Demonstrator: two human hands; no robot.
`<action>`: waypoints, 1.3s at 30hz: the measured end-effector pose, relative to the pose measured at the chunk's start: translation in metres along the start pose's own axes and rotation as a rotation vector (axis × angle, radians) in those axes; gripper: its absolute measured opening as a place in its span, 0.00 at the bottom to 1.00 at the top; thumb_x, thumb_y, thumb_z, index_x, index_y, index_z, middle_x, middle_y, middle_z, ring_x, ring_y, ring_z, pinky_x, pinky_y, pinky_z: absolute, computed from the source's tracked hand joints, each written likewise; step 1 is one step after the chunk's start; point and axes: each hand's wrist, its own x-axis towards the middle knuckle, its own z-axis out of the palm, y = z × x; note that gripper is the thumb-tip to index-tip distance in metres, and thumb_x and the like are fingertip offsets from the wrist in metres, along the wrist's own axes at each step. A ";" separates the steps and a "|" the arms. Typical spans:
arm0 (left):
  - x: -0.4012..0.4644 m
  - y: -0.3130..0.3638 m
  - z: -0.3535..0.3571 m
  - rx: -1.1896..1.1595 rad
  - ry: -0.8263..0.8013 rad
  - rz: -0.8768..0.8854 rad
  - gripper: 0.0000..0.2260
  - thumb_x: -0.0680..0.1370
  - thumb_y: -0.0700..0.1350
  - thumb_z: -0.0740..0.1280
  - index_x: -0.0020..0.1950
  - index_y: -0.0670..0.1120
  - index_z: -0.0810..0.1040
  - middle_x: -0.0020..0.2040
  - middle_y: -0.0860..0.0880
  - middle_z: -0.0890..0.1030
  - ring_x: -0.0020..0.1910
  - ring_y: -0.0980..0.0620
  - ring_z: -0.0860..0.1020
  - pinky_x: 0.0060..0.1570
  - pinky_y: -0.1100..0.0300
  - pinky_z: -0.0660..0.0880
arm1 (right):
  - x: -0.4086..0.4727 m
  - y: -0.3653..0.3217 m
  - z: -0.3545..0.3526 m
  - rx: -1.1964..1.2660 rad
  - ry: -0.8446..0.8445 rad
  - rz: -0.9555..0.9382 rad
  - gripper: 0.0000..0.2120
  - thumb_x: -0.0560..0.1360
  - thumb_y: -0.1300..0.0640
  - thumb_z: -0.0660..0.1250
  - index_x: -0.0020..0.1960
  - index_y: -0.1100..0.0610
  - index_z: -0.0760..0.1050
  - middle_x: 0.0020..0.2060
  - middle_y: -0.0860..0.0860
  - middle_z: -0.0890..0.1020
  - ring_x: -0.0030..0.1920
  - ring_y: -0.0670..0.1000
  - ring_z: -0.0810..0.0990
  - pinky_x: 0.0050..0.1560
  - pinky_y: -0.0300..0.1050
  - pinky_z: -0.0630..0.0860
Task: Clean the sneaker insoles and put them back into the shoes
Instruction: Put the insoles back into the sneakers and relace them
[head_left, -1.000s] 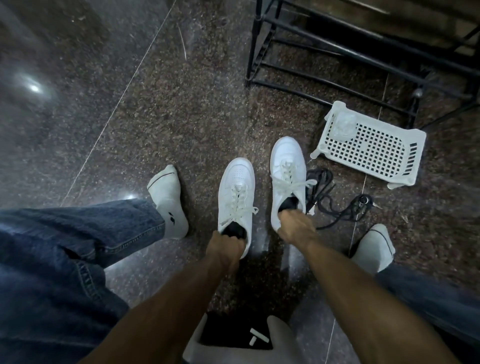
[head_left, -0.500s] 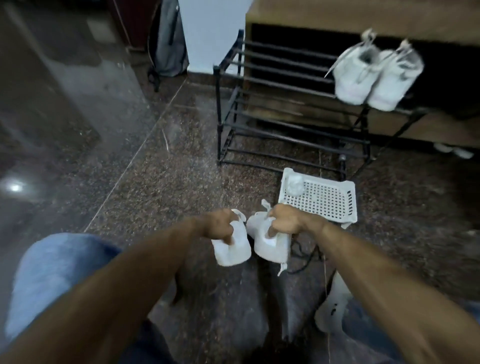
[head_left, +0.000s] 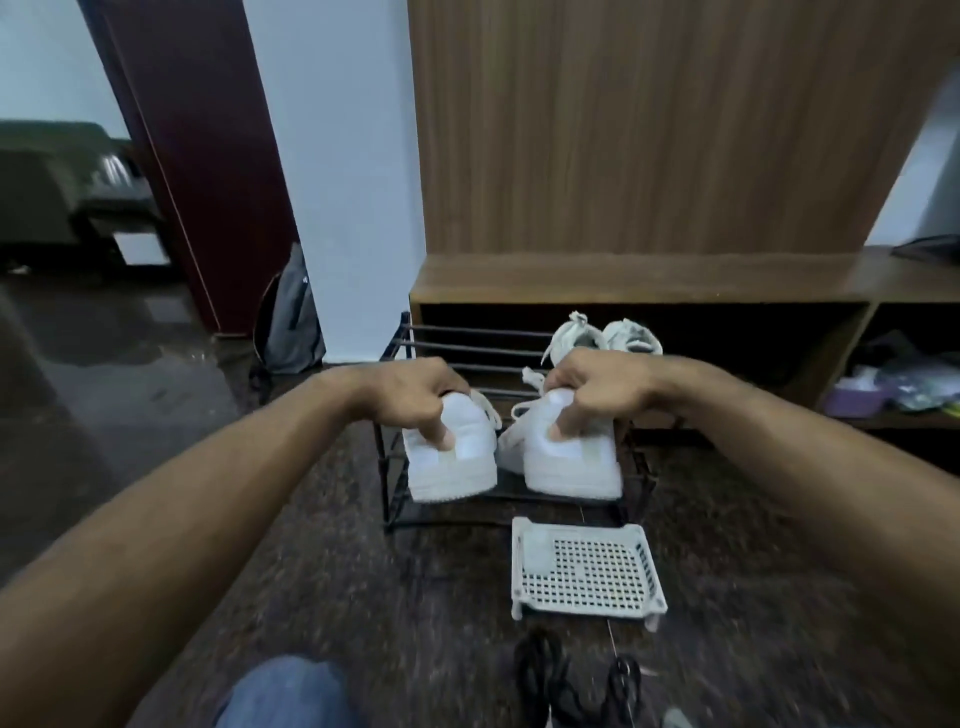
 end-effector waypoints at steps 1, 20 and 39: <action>0.004 0.000 -0.014 0.021 0.057 0.007 0.07 0.70 0.39 0.74 0.46 0.45 0.80 0.42 0.50 0.81 0.44 0.49 0.79 0.44 0.52 0.75 | 0.003 0.000 -0.013 0.003 0.048 -0.005 0.08 0.68 0.57 0.74 0.35 0.54 0.76 0.33 0.54 0.77 0.34 0.54 0.78 0.32 0.52 0.77; 0.172 -0.104 0.004 0.534 0.488 -0.261 0.11 0.75 0.42 0.60 0.55 0.53 0.72 0.49 0.50 0.81 0.47 0.44 0.79 0.41 0.55 0.64 | 0.203 0.060 0.023 -0.401 0.491 0.158 0.12 0.75 0.52 0.62 0.58 0.53 0.72 0.55 0.54 0.79 0.54 0.60 0.78 0.44 0.49 0.69; 0.186 -0.115 0.062 0.367 0.515 -0.198 0.28 0.74 0.44 0.66 0.73 0.50 0.64 0.71 0.46 0.67 0.71 0.44 0.63 0.62 0.45 0.70 | 0.190 0.087 0.073 -0.292 0.557 0.051 0.29 0.74 0.55 0.66 0.72 0.53 0.60 0.70 0.52 0.62 0.70 0.56 0.61 0.56 0.54 0.74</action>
